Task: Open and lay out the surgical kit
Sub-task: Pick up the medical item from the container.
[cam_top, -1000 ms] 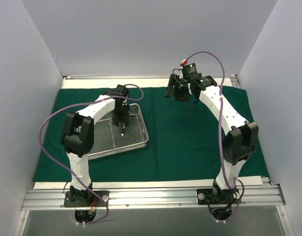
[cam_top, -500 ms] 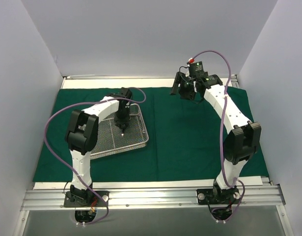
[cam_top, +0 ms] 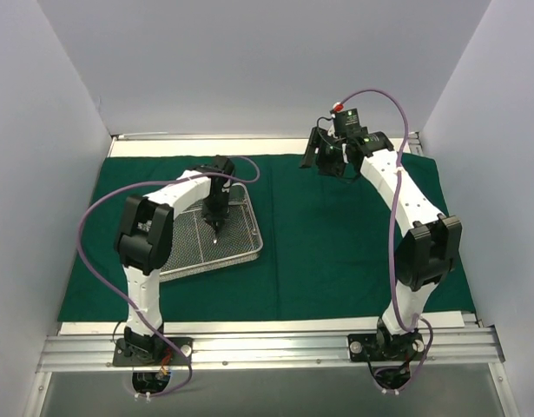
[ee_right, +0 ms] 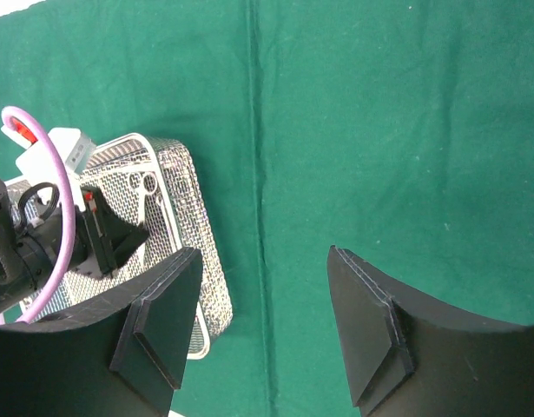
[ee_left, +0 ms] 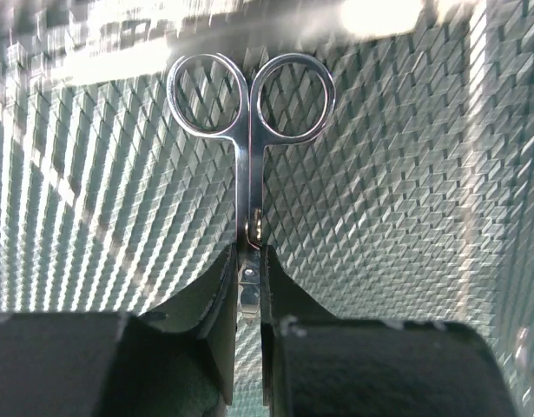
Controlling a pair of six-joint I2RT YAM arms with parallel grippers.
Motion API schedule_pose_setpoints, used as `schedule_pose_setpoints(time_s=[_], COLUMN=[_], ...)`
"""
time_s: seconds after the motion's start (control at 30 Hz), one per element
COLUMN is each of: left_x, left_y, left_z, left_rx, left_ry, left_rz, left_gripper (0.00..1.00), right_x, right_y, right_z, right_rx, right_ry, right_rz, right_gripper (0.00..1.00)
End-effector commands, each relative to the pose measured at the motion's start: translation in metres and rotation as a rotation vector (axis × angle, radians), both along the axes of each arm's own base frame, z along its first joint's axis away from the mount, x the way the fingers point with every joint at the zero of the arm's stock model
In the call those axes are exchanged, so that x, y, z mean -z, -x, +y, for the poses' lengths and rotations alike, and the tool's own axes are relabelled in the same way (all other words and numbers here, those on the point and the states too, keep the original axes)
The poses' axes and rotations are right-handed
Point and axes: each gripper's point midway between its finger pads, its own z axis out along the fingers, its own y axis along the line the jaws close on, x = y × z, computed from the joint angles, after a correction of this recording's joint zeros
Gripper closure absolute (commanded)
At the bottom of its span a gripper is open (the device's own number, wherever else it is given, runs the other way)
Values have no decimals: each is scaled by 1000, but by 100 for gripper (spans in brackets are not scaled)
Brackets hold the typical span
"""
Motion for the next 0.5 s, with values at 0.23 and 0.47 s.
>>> schedule_pose_setpoints(time_s=[0.23,0.47], left_x=[-111,-147], left_y=[24,35], left_z=[15,3], left_rx=[23,47], left_ry=[59,190], left_rz=[-89,-156], left_gripper=[98,98], right_x=[2,-3], right_y=[2,27], right_z=[54,136], right_rx=[-167,-430], right_ry=[-47,-339], right_rz=[9,64], right_gripper=[41,36])
